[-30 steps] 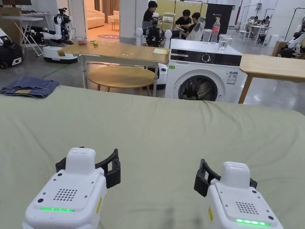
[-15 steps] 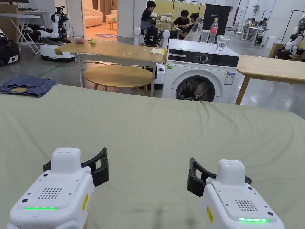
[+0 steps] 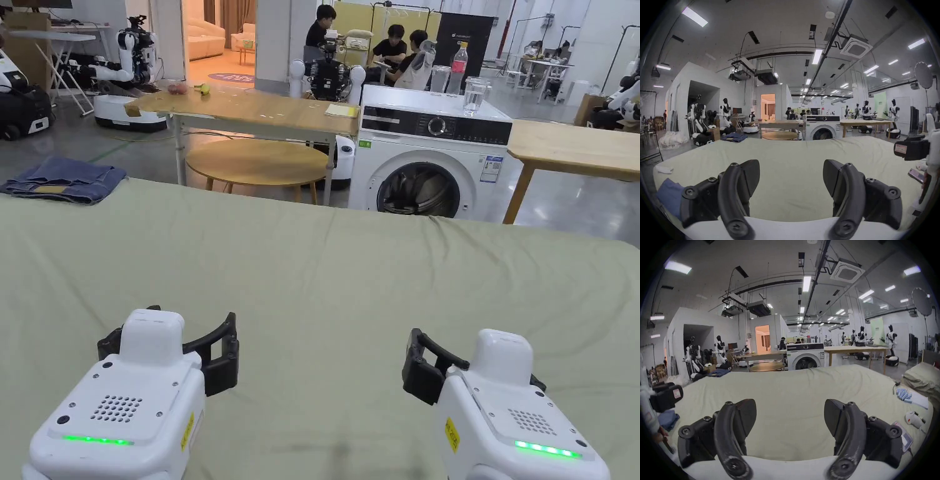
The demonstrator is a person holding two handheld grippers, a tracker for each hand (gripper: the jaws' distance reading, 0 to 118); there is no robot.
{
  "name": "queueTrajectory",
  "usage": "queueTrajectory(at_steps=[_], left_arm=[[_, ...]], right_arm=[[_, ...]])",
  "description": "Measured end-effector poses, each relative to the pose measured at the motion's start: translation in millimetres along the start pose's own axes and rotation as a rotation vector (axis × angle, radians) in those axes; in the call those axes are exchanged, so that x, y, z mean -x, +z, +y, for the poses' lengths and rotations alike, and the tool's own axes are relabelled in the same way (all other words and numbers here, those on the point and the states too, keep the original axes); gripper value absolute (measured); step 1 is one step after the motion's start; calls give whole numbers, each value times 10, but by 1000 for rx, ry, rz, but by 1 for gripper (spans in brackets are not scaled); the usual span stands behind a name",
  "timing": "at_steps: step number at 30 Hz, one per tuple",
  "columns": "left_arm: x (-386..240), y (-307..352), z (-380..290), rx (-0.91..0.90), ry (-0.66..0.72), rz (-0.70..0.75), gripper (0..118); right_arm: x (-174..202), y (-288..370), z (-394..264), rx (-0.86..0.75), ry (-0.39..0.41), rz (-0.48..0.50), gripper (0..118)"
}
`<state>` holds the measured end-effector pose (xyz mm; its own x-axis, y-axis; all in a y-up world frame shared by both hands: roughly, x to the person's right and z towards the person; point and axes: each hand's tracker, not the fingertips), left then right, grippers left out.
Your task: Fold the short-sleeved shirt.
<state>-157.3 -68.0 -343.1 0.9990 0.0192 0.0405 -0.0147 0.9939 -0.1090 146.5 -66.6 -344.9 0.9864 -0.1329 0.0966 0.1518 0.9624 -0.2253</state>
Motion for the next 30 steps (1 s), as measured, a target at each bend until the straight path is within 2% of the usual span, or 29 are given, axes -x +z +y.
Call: queueTrajectory(at_steps=[3, 8, 11, 17, 30], left_arm=[[59, -29, 4, 30, 29, -5, 82], [124, -13, 12, 22, 84, -16, 82], [118, -29, 17, 20, 77, -10, 82], [78, -67, 33, 21, 36, -5, 82], [23, -22, 15, -3, -4, -13, 82]], right_arm=[[-5, -43, 4, 24, 7, -54, 88], [-31, -48, 9, 28, -4, -67, 88], [-24, -68, 32, 42, -8, -78, 88], [34, -102, 44, 45, 32, -129, 88], [-68, -114, 26, 65, -13, -97, 88]])
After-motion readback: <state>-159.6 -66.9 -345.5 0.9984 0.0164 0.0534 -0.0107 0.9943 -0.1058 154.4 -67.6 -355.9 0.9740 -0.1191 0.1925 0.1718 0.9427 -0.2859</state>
